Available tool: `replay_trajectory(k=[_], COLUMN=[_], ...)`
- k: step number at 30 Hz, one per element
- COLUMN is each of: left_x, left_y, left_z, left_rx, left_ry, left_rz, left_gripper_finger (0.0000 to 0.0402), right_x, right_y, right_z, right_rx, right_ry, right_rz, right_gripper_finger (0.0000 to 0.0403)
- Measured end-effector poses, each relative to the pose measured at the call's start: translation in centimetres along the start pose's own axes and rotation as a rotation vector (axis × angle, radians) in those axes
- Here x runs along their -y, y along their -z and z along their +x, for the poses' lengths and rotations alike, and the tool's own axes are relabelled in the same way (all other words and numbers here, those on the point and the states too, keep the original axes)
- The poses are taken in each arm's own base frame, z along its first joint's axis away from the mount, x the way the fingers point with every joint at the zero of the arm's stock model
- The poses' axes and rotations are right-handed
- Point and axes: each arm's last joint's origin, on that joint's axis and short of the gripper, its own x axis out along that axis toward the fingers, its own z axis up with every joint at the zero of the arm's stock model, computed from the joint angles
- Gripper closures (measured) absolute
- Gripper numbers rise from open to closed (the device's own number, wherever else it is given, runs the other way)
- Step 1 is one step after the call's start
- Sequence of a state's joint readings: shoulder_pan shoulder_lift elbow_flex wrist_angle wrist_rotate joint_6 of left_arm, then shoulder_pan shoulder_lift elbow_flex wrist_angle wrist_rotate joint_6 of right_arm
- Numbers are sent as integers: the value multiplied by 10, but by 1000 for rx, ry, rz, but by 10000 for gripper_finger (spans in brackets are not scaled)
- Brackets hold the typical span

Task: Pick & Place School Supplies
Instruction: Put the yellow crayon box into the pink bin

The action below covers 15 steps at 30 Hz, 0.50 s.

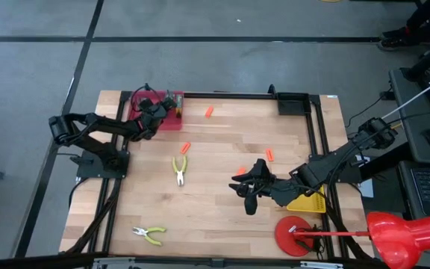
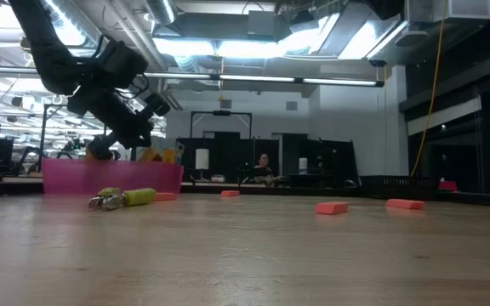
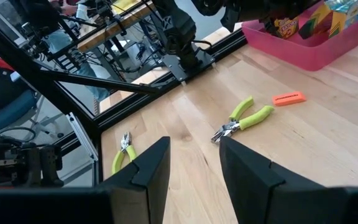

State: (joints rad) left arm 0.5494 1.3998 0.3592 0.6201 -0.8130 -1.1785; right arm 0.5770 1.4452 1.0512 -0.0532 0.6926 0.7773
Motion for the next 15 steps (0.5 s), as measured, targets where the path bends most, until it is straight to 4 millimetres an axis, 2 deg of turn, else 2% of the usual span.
replay_trajectory(k=[15], left_x=[5], left_y=[8], left_z=[-12], left_rx=[51], left_ry=[16], left_rz=[-81], left_gripper_finger=[400], right_x=[0], right_y=[0], right_z=[0], right_rx=[5], right_ry=[5], right_rz=[0], right_gripper_finger=[259])
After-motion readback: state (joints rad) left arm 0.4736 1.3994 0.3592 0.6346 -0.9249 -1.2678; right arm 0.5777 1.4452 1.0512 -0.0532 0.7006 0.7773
